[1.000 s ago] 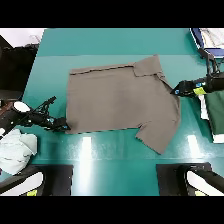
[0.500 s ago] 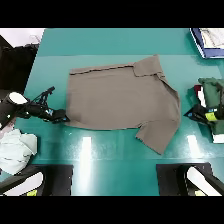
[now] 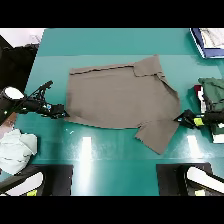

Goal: Fold the shirts.

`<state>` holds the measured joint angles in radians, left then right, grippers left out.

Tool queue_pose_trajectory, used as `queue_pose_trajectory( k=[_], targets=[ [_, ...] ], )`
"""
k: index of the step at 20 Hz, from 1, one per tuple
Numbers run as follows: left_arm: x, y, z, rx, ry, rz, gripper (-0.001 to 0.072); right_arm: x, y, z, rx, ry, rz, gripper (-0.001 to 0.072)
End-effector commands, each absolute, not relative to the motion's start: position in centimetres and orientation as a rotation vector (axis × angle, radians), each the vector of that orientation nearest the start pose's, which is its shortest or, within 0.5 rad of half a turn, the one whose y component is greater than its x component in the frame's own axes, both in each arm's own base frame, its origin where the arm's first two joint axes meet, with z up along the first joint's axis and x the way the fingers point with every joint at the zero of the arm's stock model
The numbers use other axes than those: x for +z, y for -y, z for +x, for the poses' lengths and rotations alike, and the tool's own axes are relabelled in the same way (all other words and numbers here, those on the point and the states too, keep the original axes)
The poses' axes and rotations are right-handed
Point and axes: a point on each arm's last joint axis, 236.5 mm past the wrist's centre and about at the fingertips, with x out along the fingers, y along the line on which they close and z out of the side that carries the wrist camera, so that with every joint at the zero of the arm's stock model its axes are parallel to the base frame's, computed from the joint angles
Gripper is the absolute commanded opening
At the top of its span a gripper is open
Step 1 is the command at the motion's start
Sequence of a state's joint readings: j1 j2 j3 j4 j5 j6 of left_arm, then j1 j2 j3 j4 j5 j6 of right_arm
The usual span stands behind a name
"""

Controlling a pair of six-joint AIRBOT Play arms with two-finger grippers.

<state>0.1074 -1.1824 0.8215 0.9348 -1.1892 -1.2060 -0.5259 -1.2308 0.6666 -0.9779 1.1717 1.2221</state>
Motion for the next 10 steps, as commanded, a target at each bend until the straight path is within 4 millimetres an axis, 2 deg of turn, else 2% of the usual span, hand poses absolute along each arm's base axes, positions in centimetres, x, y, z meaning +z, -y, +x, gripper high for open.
queue_pose_trajectory(
  k=[1, 2, 4, 6, 8, 9, 10],
  targets=[
    [-2.7, 9.9, 30.2, -0.455, -1.371, -0.424, 0.0023, -10.3, 1.0, 27.9, 0.079, -1.409, 0.728, 0.0125],
    [-2.7, 9.9, 30.3, -0.45, -1.373, -0.429, 0.0023, -10.1, 1.0, 28.1, 0.08, -1.4, 0.715, 0.0015],
    [-2.0, 9.4, 31.0, -0.437, -1.353, -0.426, 0.0023, -8.5, 1.3, 28.9, 0.076, -1.336, 0.693, 0.0014],
    [1.4, 8.8, 33.5, -0.439, -1.269, -0.419, 0.0022, -4.9, 2.2, 30.6, 0.075, -1.228, 0.637, 0.0013],
    [7.7, 7.9, 37.0, -0.433, -1.103, -0.389, 0.0022, 1.3, 2.9, 33.6, 0.094, -1.053, 0.589, 0.0013],
    [12.1, 7.5, 38.4, -0.438, -0.995, -0.35, 0.0023, 5.4, 2.9, 35.3, 0.113, -0.942, 0.581, 0.0013],
    [17.0, 7.3, 39.5, -0.442, -0.876, -0.299, 0.0023, 10.4, 2.8, 36.9, 0.138, -0.811, 0.572, 0.0012]
  ],
)
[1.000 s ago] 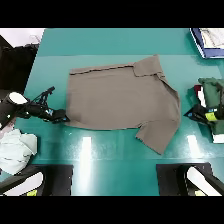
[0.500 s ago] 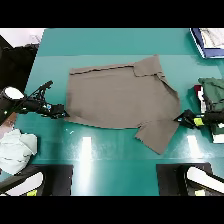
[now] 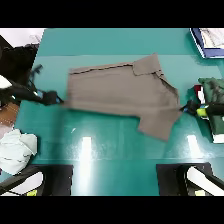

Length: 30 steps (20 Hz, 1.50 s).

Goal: Fold the shirts.

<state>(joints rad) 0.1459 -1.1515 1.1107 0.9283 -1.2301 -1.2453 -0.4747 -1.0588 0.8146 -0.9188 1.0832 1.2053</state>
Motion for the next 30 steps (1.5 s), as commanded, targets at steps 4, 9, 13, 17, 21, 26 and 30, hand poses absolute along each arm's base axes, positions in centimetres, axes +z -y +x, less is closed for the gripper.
queue_pose_trajectory(
  k=[4, 9, 13, 17, 21, 26, 30],
  targets=[
    [37.4, 7.6, 37.5, -0.449, -0.396, -0.107, 0.0023, 30.2, 2.0, 38.2, 0.21, -0.358, 0.432, 0.0012],
    [55.4, 8.9, 27.8, -0.435, 0.085, 0.037, 0.0023, 50.2, -0.5, 30.3, 0.18, 0.081, 0.126, 0.0012],
    [60.2, 9.6, 21.4, -0.428, 0.268, 0.019, 0.0022, 57.8, -1.5, 22.8, 0.062, 0.271, -0.007, 0.0012],
    [62.2, 10.5, 16.1, -0.432, 0.37, 0.038, 0.0022, 59.1, -1.1, 19.4, -0.036, 0.255, -0.056, 0.0011],
    [55.9, 9.1, 22.8, -0.408, 0.135, 0.001, 0.0022, 53.9, 0.7, 24.3, -0.015, 0.016, 0.002, 0.001],
    [31.4, 8.3, 35.3, -0.454, -0.612, -0.203, 0.0023, 33.7, 3.3, 34.9, 0.092, -0.656, 0.185, 0.001],
    [15.7, 9.9, 39.1, -0.499, -1.01, -0.311, 0.0023, 18.8, 1.5, 39.1, 0.163, -1.092, 0.211, 0.001]
  ],
)
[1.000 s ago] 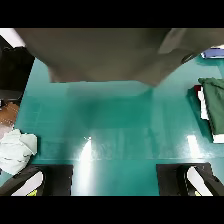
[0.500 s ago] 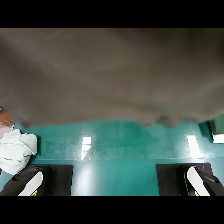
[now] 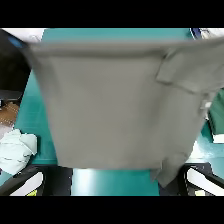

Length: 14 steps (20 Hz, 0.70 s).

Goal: Fold the shirts.

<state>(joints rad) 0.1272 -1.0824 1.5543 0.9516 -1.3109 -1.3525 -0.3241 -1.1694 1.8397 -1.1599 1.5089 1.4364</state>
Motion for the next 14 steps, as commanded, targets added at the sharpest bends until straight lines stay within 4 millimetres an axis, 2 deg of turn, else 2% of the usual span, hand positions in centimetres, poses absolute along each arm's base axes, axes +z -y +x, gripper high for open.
queue_pose_trajectory(
  k=[1, 2, 4, 6, 8, 10, 12, 14],
  targets=[
    [13.2, 10.2, 40.1, -0.512, -1.056, -0.306, 0.0023, 16.0, 1.1, 39.8, 0.165, -1.162, 0.218, 0.001],
    [10.9, 10.4, 41.5, -0.505, -1.083, -0.32, 0.0023, 13.4, 0.9, 40.9, 0.156, -1.205, 0.217, 0.001],
    [8.0, 9.6, 45.2, -0.455, -1.046, -0.334, 0.0024, 9.9, 0.8, 43.6, 0.141, -1.214, 0.216, 0.001],
    [6.9, 8.2, 48.7, -0.38, -0.958, -0.349, 0.0024, 7.9, 1.1, 47.0, 0.112, -1.159, 0.241, 0.001],
    [7.6, 6.9, 51.5, -0.321, -0.841, -0.334, 0.0024, 7.1, 1.8, 50.0, 0.073, -1.074, 0.268, 0.001],
    [9.1, 5.7, 53.7, -0.267, -0.732, -0.338, 0.0023, 7.2, 2.5, 52.3, 0.05, -0.988, 0.269, 0.001],
    [9.8, 5.1, 54.5, -0.256, -0.681, -0.296, 0.0024, 7.9, 3.0, 53.9, 0.033, -0.915, 0.266, 0.001],
    [9.5, 5.1, 54.4, -0.276, -0.683, -0.248, 0.0023, 8.4, 3.3, 54.5, 0.026, -0.881, 0.263, 0.001]
  ],
)
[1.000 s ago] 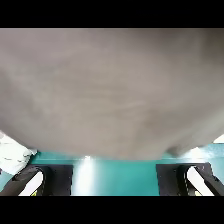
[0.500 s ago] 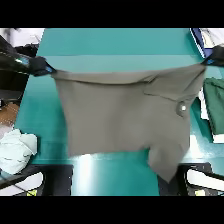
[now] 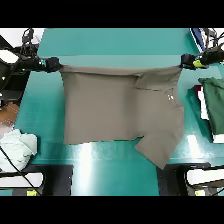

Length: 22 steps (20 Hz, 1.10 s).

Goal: Fold the shirts.

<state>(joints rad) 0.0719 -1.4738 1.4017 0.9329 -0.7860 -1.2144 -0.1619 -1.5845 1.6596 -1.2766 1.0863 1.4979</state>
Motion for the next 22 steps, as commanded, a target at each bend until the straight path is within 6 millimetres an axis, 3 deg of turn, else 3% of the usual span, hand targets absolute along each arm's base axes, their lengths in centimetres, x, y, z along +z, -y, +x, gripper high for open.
queue_pose_trajectory(
  k=[1, 3, 7, 12, 14, 17, 18, 19, 20, 22],
  targets=[
    [9.1, 5.4, 54.0, -0.293, -0.706, -0.236, 0.0023, 8.3, 3.2, 54.4, 0.029, -0.887, 0.258, 0.001],
    [7.4, 6.2, 52.5, -0.345, -0.788, -0.194, 0.0024, 7.3, 3.3, 53.1, 0.026, -0.955, 0.217, 0.001],
    [2.7, 6.3, 48.7, -0.396, -0.995, -0.124, 0.0022, 2.9, 3.8, 47.9, -0.014, -1.183, 0.031, 0.001],
    [-3.3, 6.4, 44.7, -0.394, -1.149, -0.16, 0.0023, -2.0, 3.8, 42.8, -0.036, -1.286, 0.043, 0.001],
    [-4.4, 6.5, 43.7, -0.395, -1.182, -0.169, 0.0024, -2.9, 3.4, 41.6, -0.034, -1.294, 0.079, 0.0013],
    [-4.5, 6.9, 43.2, -0.401, -1.203, -0.198, 0.0028, -3.5, 3.0, 40.5, -0.028, -1.308, 0.096, 0.0019],
    [-4.6, 7.1, 42.8, -0.406, -1.222, -0.208, 0.025, -3.5, 2.4, 40.4, -0.015, -1.315, 0.125, 0.0108],
    [-4.6, 7.2, 42.5, -0.415, -1.236, -0.21, 0.0475, -3.4, 1.9, 40.3, -0.005, -1.318, 0.15, 0.0363],
    [-4.5, 7.3, 42.0, -0.426, -1.256, -0.202, 0.0501, -3.1, 1.8, 40.1, -0.001, -1.327, 0.171, 0.0413],
    [-4.1, 5.9, 40.5, -0.402, -1.346, -0.17, 0.05, -1.9, 1.5, 39.0, 0.014, -1.358, 0.226, 0.0411]
  ],
)
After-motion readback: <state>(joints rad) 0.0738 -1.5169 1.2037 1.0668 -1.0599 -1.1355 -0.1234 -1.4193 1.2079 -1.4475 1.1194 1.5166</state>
